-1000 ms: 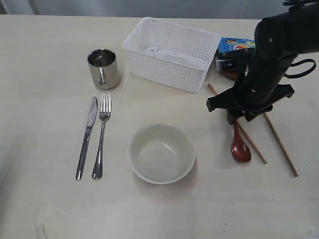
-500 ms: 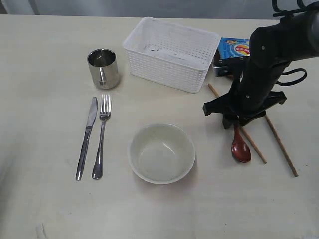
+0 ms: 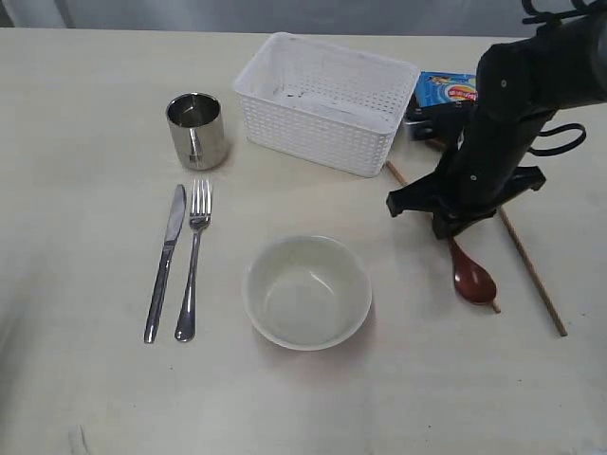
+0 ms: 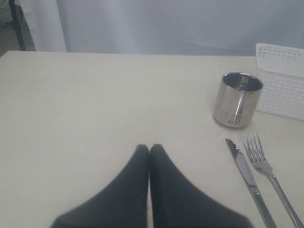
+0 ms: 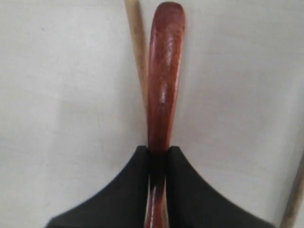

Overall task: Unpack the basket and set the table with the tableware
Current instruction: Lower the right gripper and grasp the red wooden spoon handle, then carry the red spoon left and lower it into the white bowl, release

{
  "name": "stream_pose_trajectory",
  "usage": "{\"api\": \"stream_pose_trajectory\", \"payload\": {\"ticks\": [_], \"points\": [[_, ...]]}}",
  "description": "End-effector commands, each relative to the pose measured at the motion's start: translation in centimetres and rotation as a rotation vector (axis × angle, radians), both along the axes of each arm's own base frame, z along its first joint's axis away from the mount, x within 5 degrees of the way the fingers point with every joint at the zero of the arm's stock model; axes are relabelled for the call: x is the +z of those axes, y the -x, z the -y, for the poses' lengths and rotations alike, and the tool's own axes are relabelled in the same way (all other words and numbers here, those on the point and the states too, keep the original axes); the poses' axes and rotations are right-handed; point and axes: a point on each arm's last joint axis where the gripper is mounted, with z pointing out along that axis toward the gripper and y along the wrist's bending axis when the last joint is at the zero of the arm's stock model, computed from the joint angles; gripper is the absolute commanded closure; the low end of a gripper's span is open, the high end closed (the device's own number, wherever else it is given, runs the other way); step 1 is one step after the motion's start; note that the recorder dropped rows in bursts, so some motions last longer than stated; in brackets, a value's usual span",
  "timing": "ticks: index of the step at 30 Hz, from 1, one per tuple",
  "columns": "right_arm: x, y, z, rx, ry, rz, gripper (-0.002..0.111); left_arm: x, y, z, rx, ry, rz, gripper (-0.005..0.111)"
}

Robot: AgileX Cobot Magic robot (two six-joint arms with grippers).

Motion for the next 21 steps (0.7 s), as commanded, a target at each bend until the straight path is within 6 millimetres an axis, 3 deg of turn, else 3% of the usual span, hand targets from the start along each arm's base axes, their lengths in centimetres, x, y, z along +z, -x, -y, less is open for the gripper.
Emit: {"api": "stream_pose_trajectory", "payload": {"ticks": [1,9,15,21], "points": [[2.9,0.1,0.3,0.010,-0.017,0.071,0.109,0.0,0.0,0.0,0.002,-0.002,0.009,0.107],[7.6,1.7,-0.1,0.027,-0.062,0.153,0.109,0.0,0.0,0.0,0.002,-0.002,0.009,0.107],[11.9,5.3,-5.0,0.235,-0.167,0.318,0.109,0.0,0.0,0.0,0.002,-0.002,0.009,0.107],[12.9,8.4,-10.8,0.481,-0.279,0.457,0.109,0.0,0.0,0.0,0.002,-0.002,0.009,0.107]]}}
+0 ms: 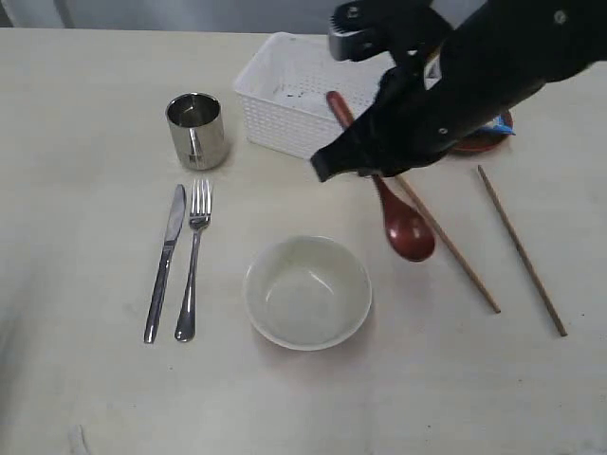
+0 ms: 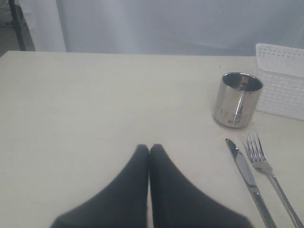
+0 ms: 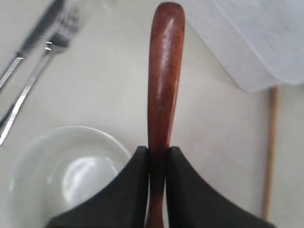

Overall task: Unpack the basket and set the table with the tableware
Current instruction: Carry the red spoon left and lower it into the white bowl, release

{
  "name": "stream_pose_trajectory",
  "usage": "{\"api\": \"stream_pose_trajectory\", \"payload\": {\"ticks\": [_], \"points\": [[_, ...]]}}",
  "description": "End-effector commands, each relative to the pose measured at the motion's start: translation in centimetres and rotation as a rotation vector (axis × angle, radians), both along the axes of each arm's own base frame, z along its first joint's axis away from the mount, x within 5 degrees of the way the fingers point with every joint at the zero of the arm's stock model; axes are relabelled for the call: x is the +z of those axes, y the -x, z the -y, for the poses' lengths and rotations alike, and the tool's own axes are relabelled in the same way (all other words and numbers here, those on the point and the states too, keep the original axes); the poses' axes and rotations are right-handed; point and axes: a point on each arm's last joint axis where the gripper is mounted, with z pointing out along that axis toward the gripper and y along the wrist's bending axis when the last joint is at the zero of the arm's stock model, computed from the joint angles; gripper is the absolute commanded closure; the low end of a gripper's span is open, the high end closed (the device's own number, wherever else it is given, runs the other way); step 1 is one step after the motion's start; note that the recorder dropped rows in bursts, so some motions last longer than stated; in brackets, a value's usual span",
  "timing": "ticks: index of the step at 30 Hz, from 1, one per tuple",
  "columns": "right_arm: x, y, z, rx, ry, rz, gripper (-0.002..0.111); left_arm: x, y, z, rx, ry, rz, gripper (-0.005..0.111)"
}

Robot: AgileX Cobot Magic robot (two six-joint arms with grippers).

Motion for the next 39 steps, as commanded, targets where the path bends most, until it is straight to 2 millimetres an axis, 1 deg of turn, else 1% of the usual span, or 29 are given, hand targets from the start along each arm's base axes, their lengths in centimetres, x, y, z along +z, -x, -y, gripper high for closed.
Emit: {"api": "stream_pose_trajectory", "payload": {"ticks": [1,3,6,9,12,15,20,23,30,39], "points": [[0.3,1.7,-3.7,0.173,-0.062,0.113,0.109,0.0,0.0,0.0,0.002,-0.002,0.009,0.107],[-0.4,2.1,-5.3,0.238,-0.078,0.152,0.109,0.0,0.0,0.0,0.002,-0.002,0.009,0.107],[-2.1,1.9,-6.8,0.286,-0.070,0.164,0.109,0.0,0.0,0.0,0.002,-0.002,0.009,0.107],[-4.4,1.5,-7.4,0.298,-0.025,0.121,0.109,0.0,0.0,0.0,0.002,-0.002,0.009,0.107],[-6.1,1.2,-7.6,0.312,0.015,0.094,0.109,0.0,0.0,0.0,0.002,-0.002,0.009,0.107],[-6.7,1.1,-7.8,0.326,0.024,0.097,0.109,0.0,0.0,0.0,0.002,-0.002,0.009,0.107],[-6.9,1.1,-7.6,0.336,0.044,0.082,0.109,0.0,0.0,0.0,0.002,-0.002,0.009,0.107],[-7.1,1.3,-7.4,0.336,0.051,0.074,0.109,0.0,0.0,0.0,0.002,-0.002,0.009,0.107],[-8.5,2.0,-6.7,0.329,0.052,0.061,0.109,0.0,0.0,0.0,0.002,-0.002,0.009,0.107],[-8.7,2.1,-6.8,0.333,0.029,0.087,0.109,0.0,0.0,0.0,0.002,-0.002,0.009,0.107]]}}
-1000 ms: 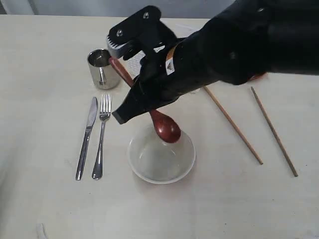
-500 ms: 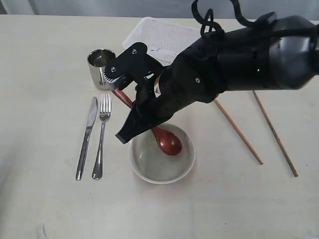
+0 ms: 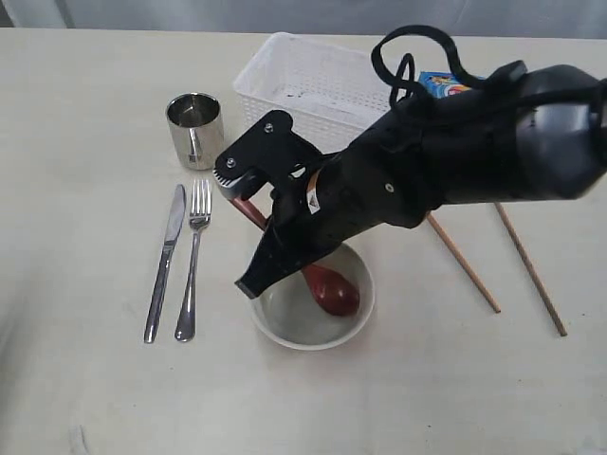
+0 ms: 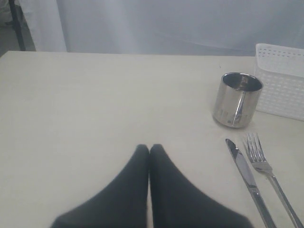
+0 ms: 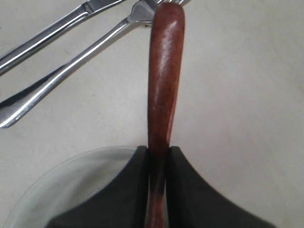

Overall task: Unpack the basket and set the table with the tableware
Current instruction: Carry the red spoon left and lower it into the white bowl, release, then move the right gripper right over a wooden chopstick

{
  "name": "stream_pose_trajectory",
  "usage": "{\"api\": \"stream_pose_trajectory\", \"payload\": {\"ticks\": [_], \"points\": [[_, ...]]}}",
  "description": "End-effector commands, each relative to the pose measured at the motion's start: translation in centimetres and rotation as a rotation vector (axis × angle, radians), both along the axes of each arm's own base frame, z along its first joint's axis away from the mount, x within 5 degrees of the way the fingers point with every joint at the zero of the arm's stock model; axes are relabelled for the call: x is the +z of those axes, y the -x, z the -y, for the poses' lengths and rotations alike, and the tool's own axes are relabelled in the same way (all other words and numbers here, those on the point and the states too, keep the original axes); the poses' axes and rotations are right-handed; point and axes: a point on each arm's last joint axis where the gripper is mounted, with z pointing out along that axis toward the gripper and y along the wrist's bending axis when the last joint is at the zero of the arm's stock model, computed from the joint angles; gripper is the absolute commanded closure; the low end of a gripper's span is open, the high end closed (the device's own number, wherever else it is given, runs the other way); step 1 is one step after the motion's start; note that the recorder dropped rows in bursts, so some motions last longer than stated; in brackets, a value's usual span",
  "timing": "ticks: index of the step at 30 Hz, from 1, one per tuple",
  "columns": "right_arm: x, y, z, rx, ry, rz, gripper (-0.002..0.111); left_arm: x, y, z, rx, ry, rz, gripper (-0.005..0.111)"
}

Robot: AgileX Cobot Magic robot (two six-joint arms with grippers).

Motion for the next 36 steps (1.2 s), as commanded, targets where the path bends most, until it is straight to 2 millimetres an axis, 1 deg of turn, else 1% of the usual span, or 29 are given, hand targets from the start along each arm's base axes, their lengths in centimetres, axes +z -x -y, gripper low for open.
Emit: {"api": "stream_pose_trajectory", "payload": {"ticks": [1,7,9,12,13,15,17,19,21,23,25,26,28,30,33,34,36], "points": [[0.2,-0.1,-0.2,0.005,-0.028,0.026,0.109,0.0,0.0,0.0,0.002,-0.002,0.009,0.107],[0.2,-0.1,-0.1,0.005,-0.023,0.022,0.108,0.0,0.0,0.0,0.002,-0.002,0.009,0.107],[0.2,0.0,-0.1,0.005,-0.015,0.015,0.100,0.0,0.0,0.0,0.002,-0.002,0.009,0.107],[0.8,0.1,0.1,0.005,-0.019,0.018,0.079,0.0,0.0,0.0,0.002,-0.002,0.009,0.107],[1.0,0.2,0.1,0.005,-0.022,0.021,0.074,0.0,0.0,0.0,0.002,-0.002,0.009,0.107],[2.0,0.2,0.3,-0.004,-0.050,0.038,0.065,0.0,0.0,0.0,0.002,-0.002,0.009,0.107],[3.2,0.4,0.4,-0.004,-0.078,0.060,0.064,0.0,0.0,0.0,0.002,-0.002,0.009,0.107],[4.8,0.5,0.9,-0.009,-0.116,0.092,0.064,0.0,0.0,0.0,0.002,-0.002,0.009,0.107],[6.4,0.4,1.7,-0.029,-0.150,0.122,0.064,0.0,0.0,0.0,0.002,-0.002,0.009,0.107],[8.2,0.2,2.9,-0.061,-0.181,0.154,0.065,0.0,0.0,0.0,0.002,-0.002,0.009,0.107],[9.7,-0.5,4.8,-0.118,-0.197,0.178,0.069,0.0,0.0,0.0,0.002,-0.002,0.009,0.107],[10.1,-0.9,5.7,-0.149,-0.198,0.183,0.071,0.0,0.0,0.0,0.002,-0.002,0.009,0.107],[10.7,-2.0,8.2,-0.254,-0.186,0.172,0.076,0.0,0.0,0.0,0.002,-0.002,0.009,0.107],[10.5,-3.3,10.9,-0.357,-0.145,0.142,0.076,0.0,0.0,0.0,0.002,-0.002,0.009,0.107],[8.9,-4.7,14.4,-0.492,-0.045,0.034,0.076,0.0,0.0,0.0,0.002,-0.002,0.009,0.107],[8.2,-5.2,15.4,-0.531,-0.018,-0.001,0.076,0.0,0.0,0.0,0.002,-0.002,0.009,0.107],[6.9,-6.2,16.6,-0.587,0.004,-0.045,0.076,0.0,0.0,0.0,0.002,-0.002,0.009,0.107]]}}
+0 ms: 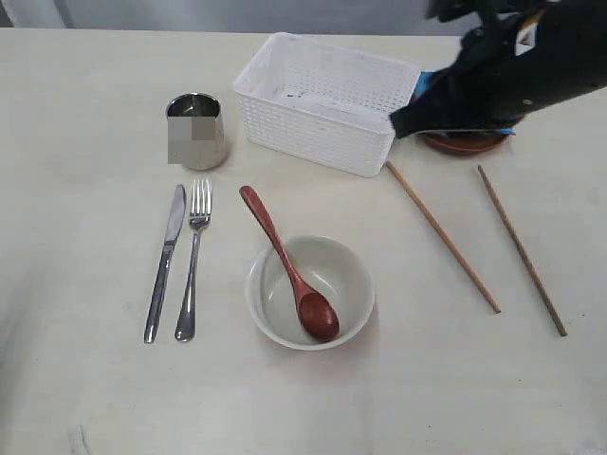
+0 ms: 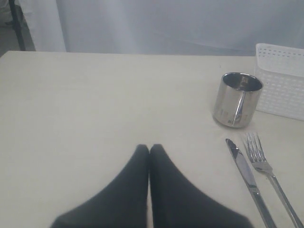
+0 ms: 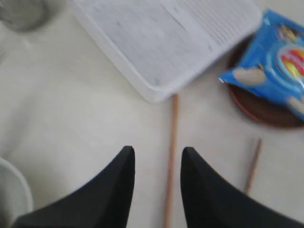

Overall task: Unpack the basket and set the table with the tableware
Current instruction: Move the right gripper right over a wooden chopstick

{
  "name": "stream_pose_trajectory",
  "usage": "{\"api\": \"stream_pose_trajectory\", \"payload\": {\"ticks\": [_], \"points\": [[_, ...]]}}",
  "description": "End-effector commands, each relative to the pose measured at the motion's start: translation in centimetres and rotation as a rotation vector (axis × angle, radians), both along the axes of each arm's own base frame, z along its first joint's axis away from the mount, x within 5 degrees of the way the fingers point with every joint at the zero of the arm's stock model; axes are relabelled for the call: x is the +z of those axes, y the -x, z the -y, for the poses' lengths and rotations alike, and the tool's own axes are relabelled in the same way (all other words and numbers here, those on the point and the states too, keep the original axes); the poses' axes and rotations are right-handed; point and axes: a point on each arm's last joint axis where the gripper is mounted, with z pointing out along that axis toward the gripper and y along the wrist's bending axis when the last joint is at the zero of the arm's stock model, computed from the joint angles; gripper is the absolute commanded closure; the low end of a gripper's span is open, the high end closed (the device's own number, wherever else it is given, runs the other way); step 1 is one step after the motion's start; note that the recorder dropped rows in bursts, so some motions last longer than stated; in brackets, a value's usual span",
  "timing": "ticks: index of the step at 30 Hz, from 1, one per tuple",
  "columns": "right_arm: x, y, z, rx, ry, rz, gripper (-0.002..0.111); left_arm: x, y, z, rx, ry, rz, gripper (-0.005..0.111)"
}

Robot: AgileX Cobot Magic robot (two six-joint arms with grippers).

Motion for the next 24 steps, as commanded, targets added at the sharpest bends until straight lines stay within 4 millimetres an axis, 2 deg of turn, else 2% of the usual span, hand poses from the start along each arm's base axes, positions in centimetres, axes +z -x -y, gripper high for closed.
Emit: {"api": "stream_pose_trajectory", "payload": {"ticks": [1,7,13,19,24], "points": [[-3.1,-1.8,3.0,-0.132,0.041,-0.152,0.076,0.0,0.0,0.0,0.002,-0.002,0.009,0.107],[-7.8,-3.9,2.6,-0.108,0.138,-0.378,0.076,0.0,0.0,0.0,0.002,-0.002,0.009,0.107],[-10.6,-5.4,2.2,-0.104,0.189,-0.510,0.076,0.0,0.0,0.0,0.002,-0.002,0.009,0.107],[-12.1,-5.8,2.0,-0.086,0.196,-0.518,0.076,0.0,0.0,0.0,0.002,-0.002,0.009,0.107],[-12.2,-5.7,1.7,-0.072,0.170,-0.529,0.076,0.0,0.0,0.0,0.002,-0.002,0.009,0.107]]}}
